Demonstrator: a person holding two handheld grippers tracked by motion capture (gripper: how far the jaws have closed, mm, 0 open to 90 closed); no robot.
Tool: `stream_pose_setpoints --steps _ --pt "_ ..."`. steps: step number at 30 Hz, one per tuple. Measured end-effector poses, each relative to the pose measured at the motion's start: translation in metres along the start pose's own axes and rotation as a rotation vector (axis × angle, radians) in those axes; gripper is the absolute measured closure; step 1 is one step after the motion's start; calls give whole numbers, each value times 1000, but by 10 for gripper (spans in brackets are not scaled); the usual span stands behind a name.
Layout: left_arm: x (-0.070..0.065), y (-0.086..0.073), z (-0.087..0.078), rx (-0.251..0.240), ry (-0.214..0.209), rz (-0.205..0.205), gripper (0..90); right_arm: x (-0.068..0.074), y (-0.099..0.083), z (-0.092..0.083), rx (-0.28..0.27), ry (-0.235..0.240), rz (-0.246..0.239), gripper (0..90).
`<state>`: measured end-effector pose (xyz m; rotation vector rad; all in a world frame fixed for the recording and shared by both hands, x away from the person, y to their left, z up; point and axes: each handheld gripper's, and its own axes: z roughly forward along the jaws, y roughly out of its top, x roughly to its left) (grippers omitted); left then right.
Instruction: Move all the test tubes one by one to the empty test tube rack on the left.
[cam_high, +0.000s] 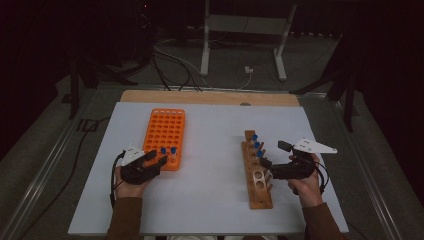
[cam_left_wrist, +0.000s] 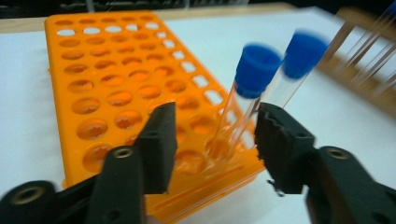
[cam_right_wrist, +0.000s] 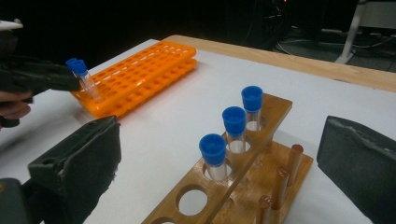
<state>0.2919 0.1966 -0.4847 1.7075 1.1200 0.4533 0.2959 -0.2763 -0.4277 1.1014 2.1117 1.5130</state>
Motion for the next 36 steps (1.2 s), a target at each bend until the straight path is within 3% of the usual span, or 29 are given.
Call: stream_pose_setpoints --steps 8,11,16,22,24,26,28,33,36 --pt "-1 2 -17 -76 33 -51 184 -3 -2 7 21 10 3 2" --pt "-4 2 -19 -89 33 -49 149 -3 -4 10 34 3 -9 12" --pt "-8 3 -18 -97 32 -42 14 -4 -8 15 54 4 -17 13" --pt "-8 3 -17 -99 40 -33 8 -7 -13 21 82 10 -27 47" --pt "-8 3 -16 -93 45 -32 8 -7 -16 24 96 3 -39 115" --pt "-7 2 -15 -92 47 -33 8 -7 -18 24 100 10 -54 278" --pt "-7 2 -14 -85 52 -34 8 -5 -19 24 102 5 -102 461" --pt "-8 1 -13 -84 56 -32 8 -1 -20 28 99 -3 -152 690" --pt "-8 1 -12 -81 56 -30 8 3 -19 33 101 -8 -188 751"
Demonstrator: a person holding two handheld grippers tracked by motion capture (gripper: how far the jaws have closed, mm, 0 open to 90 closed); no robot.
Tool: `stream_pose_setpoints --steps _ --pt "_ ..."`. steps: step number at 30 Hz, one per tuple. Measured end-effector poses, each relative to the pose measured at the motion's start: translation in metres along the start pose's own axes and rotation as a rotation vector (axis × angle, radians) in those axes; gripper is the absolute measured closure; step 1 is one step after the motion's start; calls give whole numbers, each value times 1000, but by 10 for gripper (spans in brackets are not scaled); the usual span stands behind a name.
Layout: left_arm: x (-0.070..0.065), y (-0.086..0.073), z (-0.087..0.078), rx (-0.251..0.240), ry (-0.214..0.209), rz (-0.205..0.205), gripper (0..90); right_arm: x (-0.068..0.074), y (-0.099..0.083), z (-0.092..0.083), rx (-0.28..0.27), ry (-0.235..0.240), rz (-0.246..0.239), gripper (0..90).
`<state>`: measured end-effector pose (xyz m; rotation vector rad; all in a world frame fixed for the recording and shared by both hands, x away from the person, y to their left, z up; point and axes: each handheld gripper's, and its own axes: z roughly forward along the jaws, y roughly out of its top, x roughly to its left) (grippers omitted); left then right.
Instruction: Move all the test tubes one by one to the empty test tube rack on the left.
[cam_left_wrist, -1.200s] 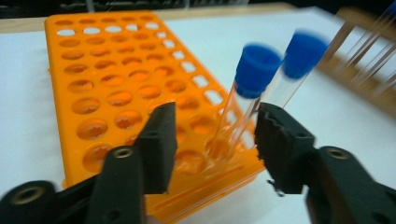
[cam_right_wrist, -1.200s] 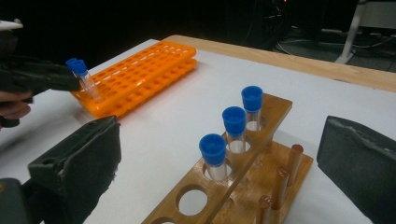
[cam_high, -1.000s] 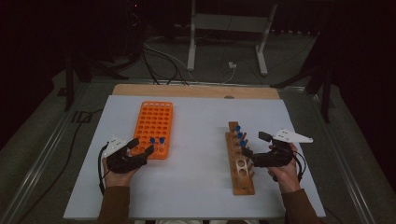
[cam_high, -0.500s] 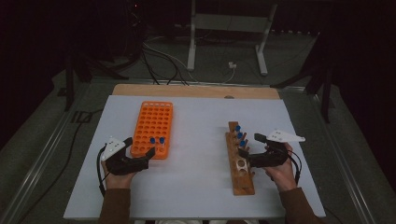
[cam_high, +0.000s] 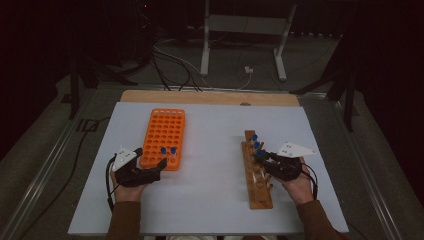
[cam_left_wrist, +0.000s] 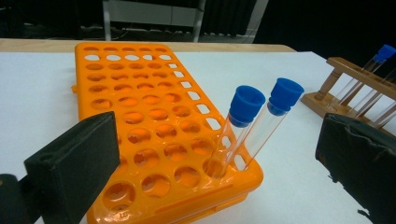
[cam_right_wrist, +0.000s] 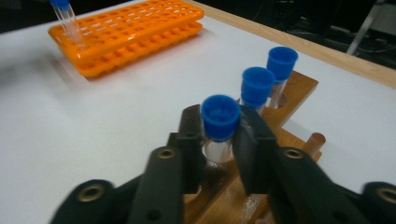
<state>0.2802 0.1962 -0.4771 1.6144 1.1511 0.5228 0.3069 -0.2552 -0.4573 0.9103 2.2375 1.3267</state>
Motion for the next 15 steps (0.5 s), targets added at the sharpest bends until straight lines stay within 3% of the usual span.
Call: stream_pose_setpoints --steps 15 --pt "2 1 -3 -19 9 -10 8 3 1 11 23 -26 -8 766"
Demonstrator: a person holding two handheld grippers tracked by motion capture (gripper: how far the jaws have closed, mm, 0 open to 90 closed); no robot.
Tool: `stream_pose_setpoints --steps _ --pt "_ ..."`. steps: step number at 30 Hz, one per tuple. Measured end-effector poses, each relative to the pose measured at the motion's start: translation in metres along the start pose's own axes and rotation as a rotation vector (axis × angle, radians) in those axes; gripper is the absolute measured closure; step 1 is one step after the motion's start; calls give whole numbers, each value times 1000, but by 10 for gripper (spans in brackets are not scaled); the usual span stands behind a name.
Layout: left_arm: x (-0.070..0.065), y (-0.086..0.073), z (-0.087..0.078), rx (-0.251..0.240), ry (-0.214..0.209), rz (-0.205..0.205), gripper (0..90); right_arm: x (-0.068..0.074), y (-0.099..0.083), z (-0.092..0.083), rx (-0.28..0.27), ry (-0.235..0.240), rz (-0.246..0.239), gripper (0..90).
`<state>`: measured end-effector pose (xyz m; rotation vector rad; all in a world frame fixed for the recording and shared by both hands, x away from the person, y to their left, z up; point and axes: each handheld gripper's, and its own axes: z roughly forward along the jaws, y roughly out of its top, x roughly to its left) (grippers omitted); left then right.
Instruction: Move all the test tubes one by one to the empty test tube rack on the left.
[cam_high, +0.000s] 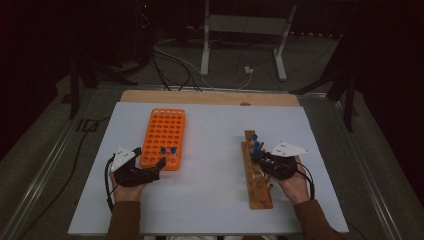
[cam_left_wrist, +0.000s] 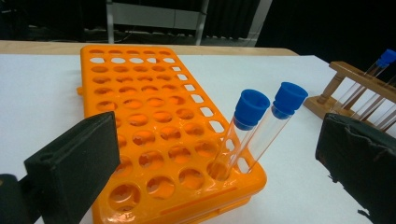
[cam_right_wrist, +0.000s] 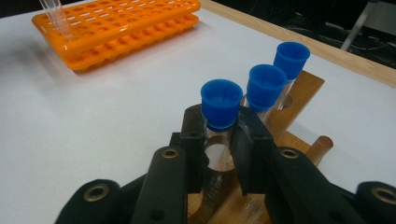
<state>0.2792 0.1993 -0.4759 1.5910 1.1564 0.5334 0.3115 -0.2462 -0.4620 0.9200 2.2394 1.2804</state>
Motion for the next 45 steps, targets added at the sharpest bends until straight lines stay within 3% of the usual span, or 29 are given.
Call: stream_pose_setpoints --steps 10,17,28,33,45 --pt "-1 2 -2 -14 -4 1 8 0 4 -7 -15 1 -9 770" --pt "-1 3 -3 -28 -13 -5 8 -5 11 -20 -61 17 15 771" --pt "-11 16 -9 -61 -5 37 8 -6 27 -33 -84 25 24 771" --pt "-22 29 -10 -60 -15 71 8 -7 38 -42 -100 28 18 771" --pt "-70 56 0 -97 -76 200 27 -4 60 -42 -106 88 25 771"
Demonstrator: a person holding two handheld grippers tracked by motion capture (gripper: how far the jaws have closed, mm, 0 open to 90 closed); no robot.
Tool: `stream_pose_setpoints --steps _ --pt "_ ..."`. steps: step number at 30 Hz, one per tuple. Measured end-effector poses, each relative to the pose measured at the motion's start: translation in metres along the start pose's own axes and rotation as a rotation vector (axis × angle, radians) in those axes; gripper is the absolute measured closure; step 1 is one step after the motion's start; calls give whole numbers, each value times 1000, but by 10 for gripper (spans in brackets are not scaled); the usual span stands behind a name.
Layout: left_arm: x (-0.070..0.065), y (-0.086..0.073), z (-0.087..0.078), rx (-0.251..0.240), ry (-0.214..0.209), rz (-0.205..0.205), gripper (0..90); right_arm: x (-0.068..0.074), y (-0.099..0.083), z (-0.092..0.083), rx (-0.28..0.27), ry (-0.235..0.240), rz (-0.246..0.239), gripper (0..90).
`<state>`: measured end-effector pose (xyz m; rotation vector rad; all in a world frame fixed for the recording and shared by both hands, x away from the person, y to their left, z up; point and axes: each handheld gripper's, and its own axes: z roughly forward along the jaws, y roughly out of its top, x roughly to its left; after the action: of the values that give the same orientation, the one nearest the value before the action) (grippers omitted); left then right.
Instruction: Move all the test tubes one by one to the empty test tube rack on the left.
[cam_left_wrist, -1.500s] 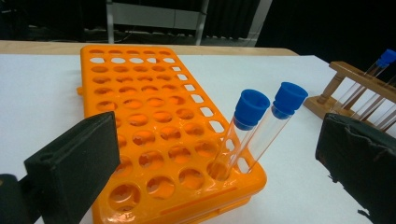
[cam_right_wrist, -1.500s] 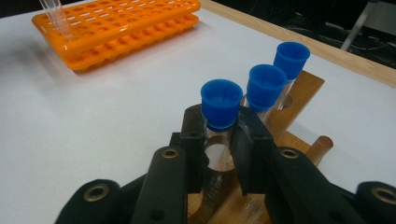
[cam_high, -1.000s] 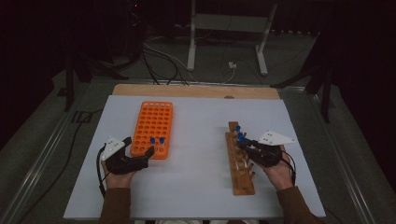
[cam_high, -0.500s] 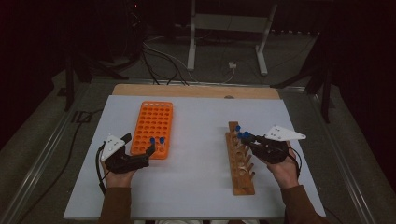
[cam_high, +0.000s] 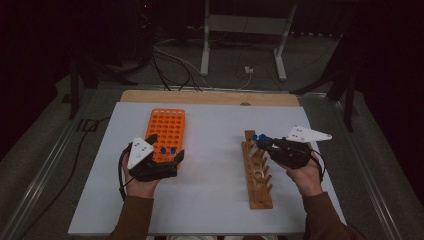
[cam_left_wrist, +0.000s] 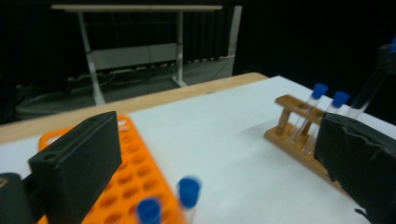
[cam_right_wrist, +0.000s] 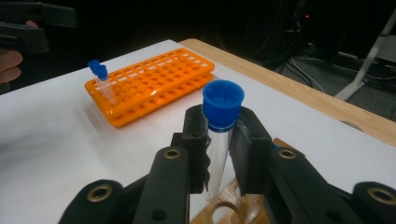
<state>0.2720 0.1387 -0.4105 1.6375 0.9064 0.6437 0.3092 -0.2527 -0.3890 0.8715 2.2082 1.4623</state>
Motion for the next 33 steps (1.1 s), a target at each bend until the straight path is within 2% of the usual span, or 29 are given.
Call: stream_pose_setpoints --steps 3,6,13,21,27,30,33 --pt "-7 5 7 -4 -28 6 37 3 3 5 7 14 0 771" --pt "-14 7 14 14 -43 12 45 6 6 11 15 26 -3 771" --pt "-27 3 29 46 -90 1 60 17 14 24 33 67 -16 771" --pt "-42 2 43 86 -153 23 92 29 18 39 56 106 -26 770" --pt "-57 -1 53 103 -194 49 193 38 22 48 62 138 -40 770" --pt "-64 -2 58 111 -220 56 290 44 24 52 66 155 -47 770" --pt "-69 -2 62 121 -241 78 423 49 25 54 69 169 -54 770"
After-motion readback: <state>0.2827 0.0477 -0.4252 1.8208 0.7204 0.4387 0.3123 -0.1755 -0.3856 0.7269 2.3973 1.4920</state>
